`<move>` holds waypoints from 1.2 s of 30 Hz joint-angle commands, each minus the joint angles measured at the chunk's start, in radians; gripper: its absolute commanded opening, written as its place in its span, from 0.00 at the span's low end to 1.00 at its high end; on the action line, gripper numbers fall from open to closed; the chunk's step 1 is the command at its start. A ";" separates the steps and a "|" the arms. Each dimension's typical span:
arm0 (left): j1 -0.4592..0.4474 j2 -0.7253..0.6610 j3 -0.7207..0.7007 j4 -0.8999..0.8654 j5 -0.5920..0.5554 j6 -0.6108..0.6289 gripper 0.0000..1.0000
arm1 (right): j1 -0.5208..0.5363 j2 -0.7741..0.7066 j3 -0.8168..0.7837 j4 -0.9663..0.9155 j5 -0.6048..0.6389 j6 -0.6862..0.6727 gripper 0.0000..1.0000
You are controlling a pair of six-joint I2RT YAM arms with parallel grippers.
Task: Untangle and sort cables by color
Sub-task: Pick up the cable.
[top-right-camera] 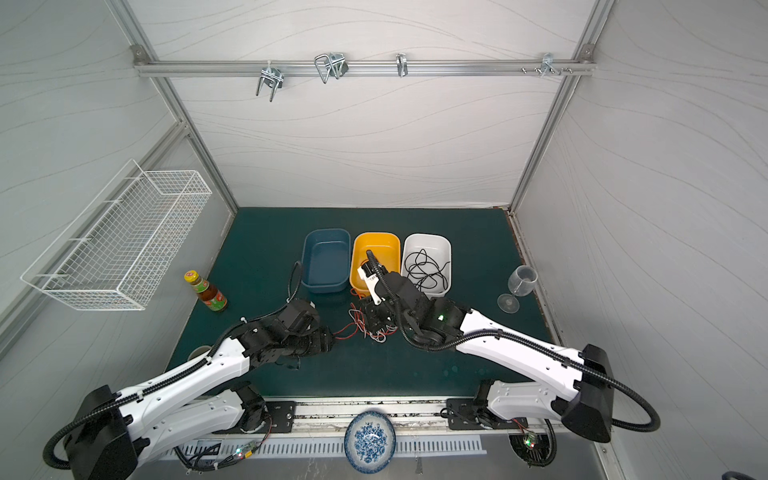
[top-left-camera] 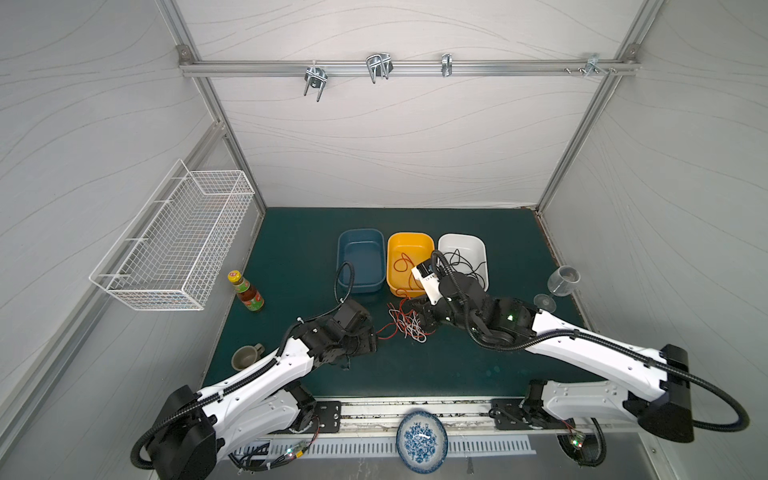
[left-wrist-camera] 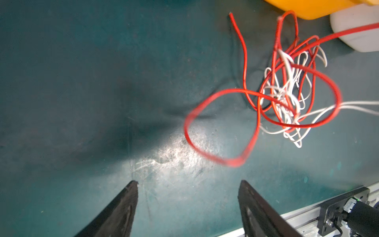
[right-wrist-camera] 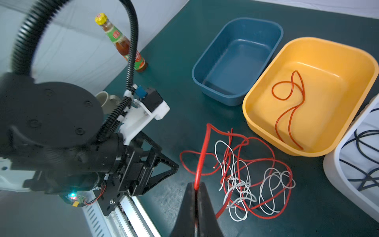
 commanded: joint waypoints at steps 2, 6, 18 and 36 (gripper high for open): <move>-0.001 0.000 0.057 0.010 -0.012 0.007 0.79 | 0.008 -0.048 0.035 -0.046 -0.006 -0.035 0.00; -0.002 -0.003 0.076 -0.003 -0.018 0.018 0.80 | 0.007 -0.089 0.065 -0.049 -0.029 -0.050 0.00; 0.000 -0.039 0.171 -0.093 -0.076 0.073 0.82 | 0.008 -0.181 0.226 -0.168 0.063 -0.131 0.00; 0.069 -0.071 0.388 -0.264 -0.231 0.341 0.93 | 0.000 -0.159 0.404 -0.233 0.197 -0.287 0.00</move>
